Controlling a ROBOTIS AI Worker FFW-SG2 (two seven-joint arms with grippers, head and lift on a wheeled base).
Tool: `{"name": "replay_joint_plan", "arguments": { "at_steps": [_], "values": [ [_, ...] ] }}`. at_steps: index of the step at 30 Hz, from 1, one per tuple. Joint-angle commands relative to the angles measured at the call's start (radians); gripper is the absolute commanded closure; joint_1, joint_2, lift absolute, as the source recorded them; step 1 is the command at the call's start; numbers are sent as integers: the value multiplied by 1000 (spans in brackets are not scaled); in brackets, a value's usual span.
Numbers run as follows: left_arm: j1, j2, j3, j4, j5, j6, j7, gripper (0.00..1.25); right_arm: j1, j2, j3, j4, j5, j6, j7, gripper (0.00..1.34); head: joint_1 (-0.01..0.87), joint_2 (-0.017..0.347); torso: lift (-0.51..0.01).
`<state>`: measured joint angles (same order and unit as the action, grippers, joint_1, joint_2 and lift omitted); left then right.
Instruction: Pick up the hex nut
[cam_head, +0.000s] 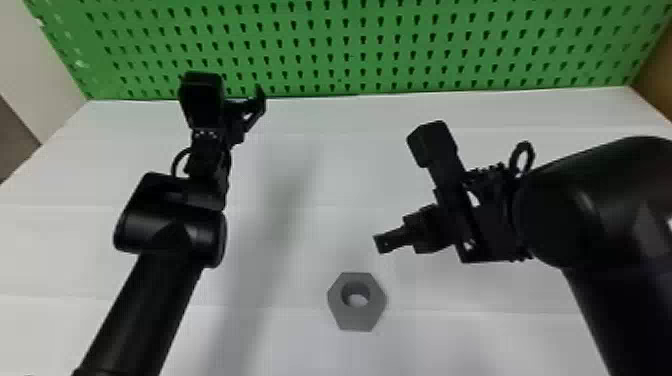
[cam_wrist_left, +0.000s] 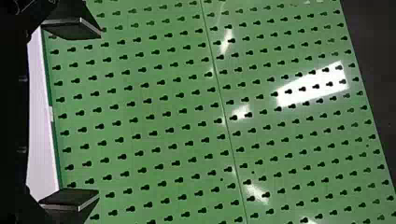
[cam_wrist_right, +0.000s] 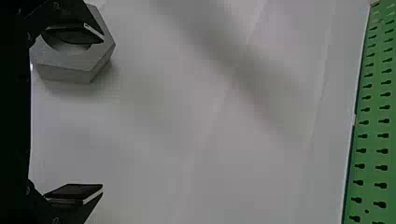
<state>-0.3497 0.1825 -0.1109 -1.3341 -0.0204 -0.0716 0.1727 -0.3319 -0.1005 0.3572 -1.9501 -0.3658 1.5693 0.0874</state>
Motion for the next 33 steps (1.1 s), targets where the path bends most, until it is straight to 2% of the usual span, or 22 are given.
{"name": "replay_joint_plan", "arguments": {
  "at_steps": [1,12,19,25,33],
  "values": [
    [-31,2,-12,10,-4,-2,1,88,-15,2,3,19,-15,3,0,165,785,149,-90],
    [-63,28,-29,19,-4,-13,1,88,-41,-1,29,39,-35,3,0,163,785,149,-90],
    [-69,32,-32,21,0,-13,1,88,-47,-7,29,53,-58,3,0,163,785,149,-90],
    [-81,61,-69,30,27,-11,18,88,-55,-8,46,73,-74,3,2,163,785,149,-90],
    [-94,69,-96,38,42,-13,33,90,-71,-13,68,92,-108,3,2,163,785,149,-90]
  ]
}}
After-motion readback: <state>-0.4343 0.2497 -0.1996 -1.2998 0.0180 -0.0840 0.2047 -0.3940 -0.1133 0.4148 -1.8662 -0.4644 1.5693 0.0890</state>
